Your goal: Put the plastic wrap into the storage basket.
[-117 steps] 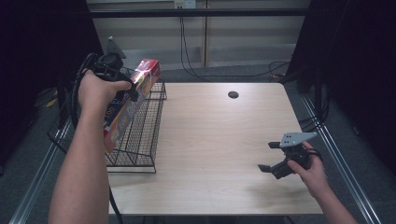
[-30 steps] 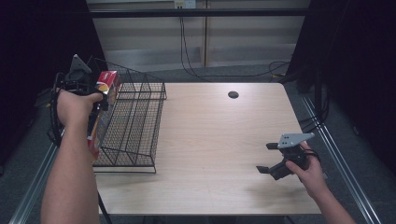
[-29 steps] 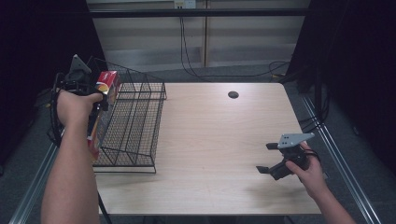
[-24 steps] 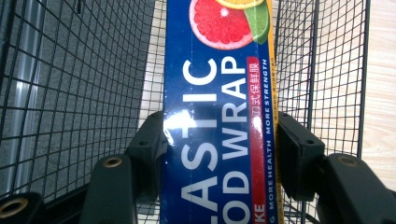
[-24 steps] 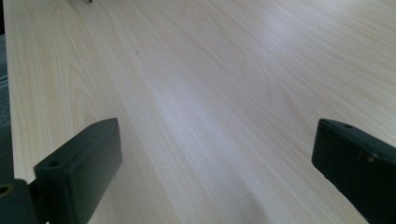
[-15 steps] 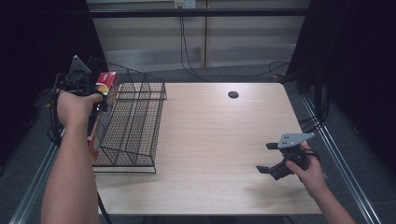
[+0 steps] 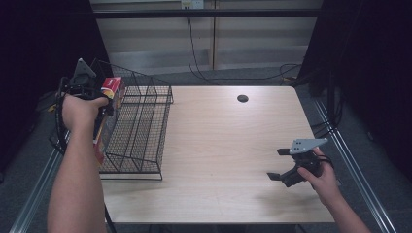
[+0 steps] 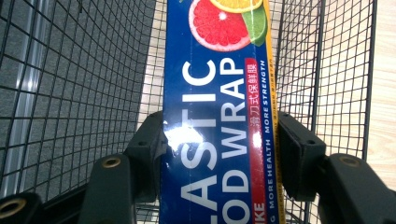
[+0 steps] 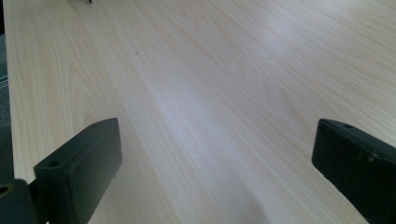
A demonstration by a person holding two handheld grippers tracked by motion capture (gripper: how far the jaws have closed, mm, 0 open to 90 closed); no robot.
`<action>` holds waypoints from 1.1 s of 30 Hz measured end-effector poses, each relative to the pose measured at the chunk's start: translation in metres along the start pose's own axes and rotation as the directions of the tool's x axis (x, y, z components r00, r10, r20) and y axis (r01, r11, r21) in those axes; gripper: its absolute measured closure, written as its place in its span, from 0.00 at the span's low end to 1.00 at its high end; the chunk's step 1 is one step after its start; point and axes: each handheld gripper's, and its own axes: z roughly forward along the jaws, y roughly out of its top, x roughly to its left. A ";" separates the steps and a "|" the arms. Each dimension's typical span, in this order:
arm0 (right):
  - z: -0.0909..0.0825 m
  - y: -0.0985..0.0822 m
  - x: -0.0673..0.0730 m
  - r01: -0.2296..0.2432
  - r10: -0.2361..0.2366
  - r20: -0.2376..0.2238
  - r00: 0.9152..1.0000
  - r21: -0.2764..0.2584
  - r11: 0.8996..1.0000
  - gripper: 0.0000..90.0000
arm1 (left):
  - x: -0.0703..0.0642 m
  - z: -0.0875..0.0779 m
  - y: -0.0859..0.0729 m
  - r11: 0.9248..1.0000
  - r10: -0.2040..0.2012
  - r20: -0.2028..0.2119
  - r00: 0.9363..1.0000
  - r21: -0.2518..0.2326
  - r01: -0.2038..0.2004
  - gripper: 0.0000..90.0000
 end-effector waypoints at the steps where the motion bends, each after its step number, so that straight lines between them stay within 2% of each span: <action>1: 0.000 0.000 0.000 -0.003 0.003 -0.007 1.000 0.002 1.000 0.02 | 0.000 0.000 0.000 1.000 -0.003 0.000 1.000 0.001 0.003 0.47; 3: 0.000 0.000 0.000 -0.002 0.002 -0.004 1.000 0.001 1.000 0.02 | 0.001 0.001 0.000 1.000 -0.017 0.002 1.000 -0.002 0.017 0.47; 15: 0.000 0.000 -0.001 0.001 -0.001 -0.003 1.000 0.000 1.000 0.02 | 0.005 0.003 0.000 0.999 -0.033 0.002 0.999 0.010 0.033 0.47; 19: -0.001 0.000 -0.001 -0.002 0.002 0.002 1.000 -0.003 1.000 0.02 | 0.009 0.005 -0.001 0.999 -0.049 0.001 0.999 -0.001 0.049 0.46; 21: -0.001 0.000 -0.001 0.000 0.000 0.004 1.000 -0.004 1.000 0.02 | 0.012 0.005 -0.002 0.999 -0.053 0.008 0.999 0.011 0.053 0.46; 22: -0.001 0.000 -0.001 0.003 -0.003 -0.001 1.000 -0.003 1.000 0.02 | 0.012 0.005 -0.002 0.999 -0.050 -0.007 0.999 0.012 0.050 0.46; 24: 0.000 0.000 0.000 0.002 -0.002 -0.001 1.000 0.001 1.000 0.02 | 0.012 0.005 -0.002 0.998 -0.060 -0.004 0.998 0.020 0.060 0.46; 25: 0.000 0.000 0.000 -0.002 0.002 -0.005 1.000 0.002 1.000 0.02 | 0.013 0.005 -0.002 0.998 -0.059 0.002 0.998 0.015 0.059 0.45; 28: 0.000 0.000 0.000 -0.001 0.001 -0.001 1.000 0.001 1.000 0.02 | 0.012 -0.005 0.000 0.997 -0.063 0.018 0.998 -0.041 0.064 0.44; 29: 0.000 0.000 0.000 0.000 0.000 0.000 1.000 0.003 1.000 0.02 | 0.010 -0.008 0.001 0.998 -0.052 0.020 0.998 -0.026 0.052 0.43; 33: 0.000 0.000 0.000 0.002 -0.002 -0.004 1.000 0.005 1.000 0.02 | 0.003 -0.016 0.003 0.998 -0.046 0.035 0.998 -0.035 0.047 0.38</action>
